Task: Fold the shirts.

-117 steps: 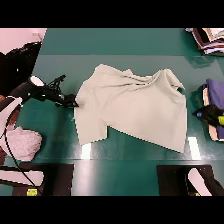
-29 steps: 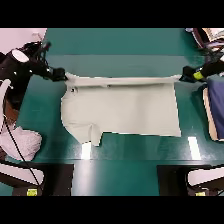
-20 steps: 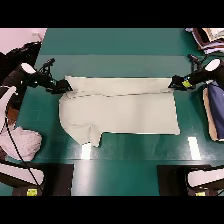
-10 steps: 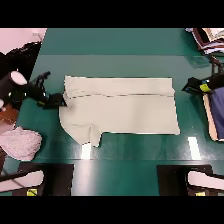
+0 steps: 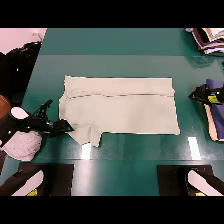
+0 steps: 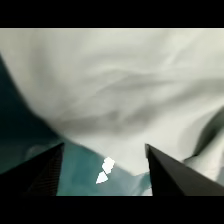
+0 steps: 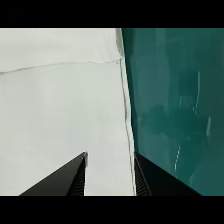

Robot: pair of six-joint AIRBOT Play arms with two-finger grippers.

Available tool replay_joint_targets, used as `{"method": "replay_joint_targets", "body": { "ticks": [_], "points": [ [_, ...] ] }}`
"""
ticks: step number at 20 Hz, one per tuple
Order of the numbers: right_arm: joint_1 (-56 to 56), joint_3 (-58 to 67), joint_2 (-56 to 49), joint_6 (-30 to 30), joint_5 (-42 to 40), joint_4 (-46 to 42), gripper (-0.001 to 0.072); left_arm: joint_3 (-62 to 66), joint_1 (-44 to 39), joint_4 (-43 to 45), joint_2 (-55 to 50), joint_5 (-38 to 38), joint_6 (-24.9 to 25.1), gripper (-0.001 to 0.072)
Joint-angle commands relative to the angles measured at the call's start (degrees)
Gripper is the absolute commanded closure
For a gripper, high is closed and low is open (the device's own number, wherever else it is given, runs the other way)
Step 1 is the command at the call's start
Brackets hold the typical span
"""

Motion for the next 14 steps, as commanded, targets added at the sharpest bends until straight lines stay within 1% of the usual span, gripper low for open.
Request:
{"method": "replay_joint_targets", "body": {
  "ticks": [1, 4, 5, 6, 7, 9, 12, 13, 14],
  "points": [
    [-0.04, -1.16, 3.17, 0.07, -0.42, 0.09, 0.0364, -5.16, -0.02, -8.02, 1.03, 7.15, 4.68, 0.0116],
    [-0.07, -1.18, 5.07, 0.07, 0.61, 0.04, 0.0364, -6.38, -0.02, -9.66, 1.03, 8.55, 4.92, 0.0119],
    [-0.09, -1.18, 5.51, 0.04, 1.33, -0.04, 0.0364, -6.38, -0.02, -9.99, 1.03, 8.17, 4.94, 0.0335],
    [-0.31, -1.18, 5.84, 0.04, 2.75, -0.52, 0.0364, -6.36, -0.02, -10.49, 1.03, 7.78, 5.29, 0.0598],
    [-0.98, -1.18, 5.9, 0.04, 4.98, -0.57, 0.0364, -6.32, -0.02, -11.65, 1.03, 7.5, 5.86, 0.0679],
    [-3.72, -1.97, 5.38, -0.68, 9.9, -0.61, 0.0364, -4.92, -0.02, -12.83, 1.05, 5.51, 7.23, 0.0678],
    [-10.58, -9.03, 5.42, -2.05, 12.66, -0.66, 0.0357, -0.28, -0.02, -12.61, 1.7, 1.9, 7.74, 0.0679],
    [-13.35, -12.63, 5.16, -3.02, 12.72, -0.46, 0.0222, 1.53, -0.02, -12.63, 1.7, 1.07, 8.17, 0.0679],
    [-15.56, -15.82, 4.17, -3.02, 12.83, 0.04, 0.0149, 2.95, -0.02, -12.63, 1.7, 0.52, 8.2, 0.0679]
  ]
}}
